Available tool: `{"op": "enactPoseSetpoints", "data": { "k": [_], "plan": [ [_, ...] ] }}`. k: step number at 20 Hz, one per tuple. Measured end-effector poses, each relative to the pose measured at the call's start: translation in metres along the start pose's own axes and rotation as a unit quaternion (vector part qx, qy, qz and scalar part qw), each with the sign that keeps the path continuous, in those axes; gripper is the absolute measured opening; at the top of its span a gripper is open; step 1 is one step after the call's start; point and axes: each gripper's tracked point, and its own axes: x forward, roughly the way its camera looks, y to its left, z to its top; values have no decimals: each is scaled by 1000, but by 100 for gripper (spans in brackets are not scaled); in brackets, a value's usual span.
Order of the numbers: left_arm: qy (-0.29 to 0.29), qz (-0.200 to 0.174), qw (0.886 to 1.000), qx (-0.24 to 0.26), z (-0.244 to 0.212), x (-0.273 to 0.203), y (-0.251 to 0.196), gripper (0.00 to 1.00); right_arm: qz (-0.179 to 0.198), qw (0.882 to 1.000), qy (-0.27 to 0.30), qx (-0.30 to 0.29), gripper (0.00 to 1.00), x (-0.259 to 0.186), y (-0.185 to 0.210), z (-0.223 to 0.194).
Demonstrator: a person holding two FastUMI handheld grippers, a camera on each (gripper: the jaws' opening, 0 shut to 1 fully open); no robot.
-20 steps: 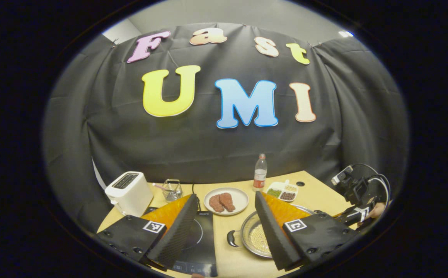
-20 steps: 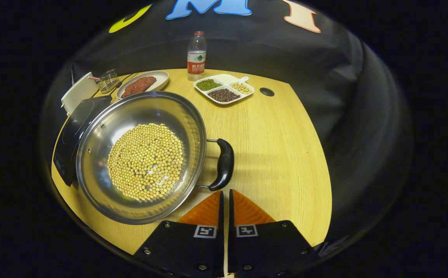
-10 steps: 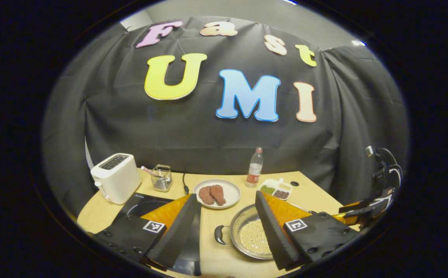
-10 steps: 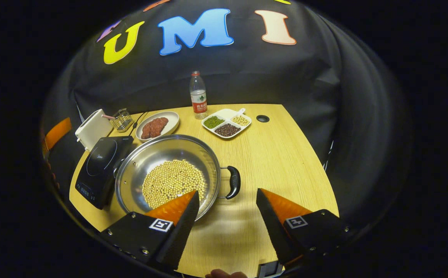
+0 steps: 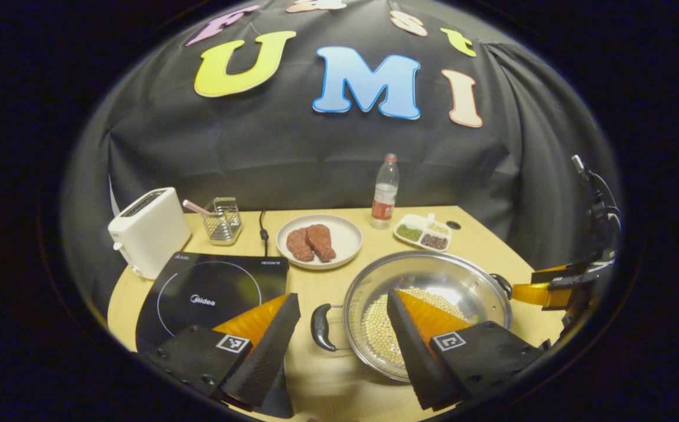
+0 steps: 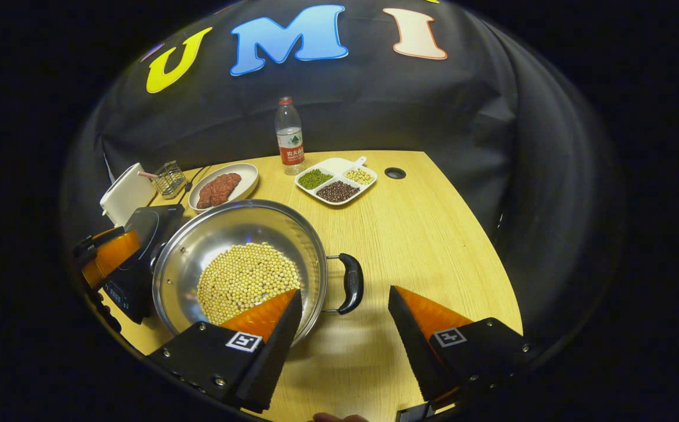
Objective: First push the handle of the pot to place it horizontally, then grasp the pot with both hands and set it on the induction cooktop.
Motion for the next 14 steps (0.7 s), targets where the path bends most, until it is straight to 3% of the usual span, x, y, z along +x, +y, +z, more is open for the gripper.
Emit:
{"op": "enactPoseSetpoints", "data": {
  "k": [11, 14],
  "plan": [
    [86, 23, 996, 4, -55, 57, 13, 99, 7, 999, 36, -18, 91, 63, 5, -10],
    [100, 26, 995, 8, -65, 64, 13, 94, 10, 999, 43, -18, 89, 74, 4, -12]
  ]
}}
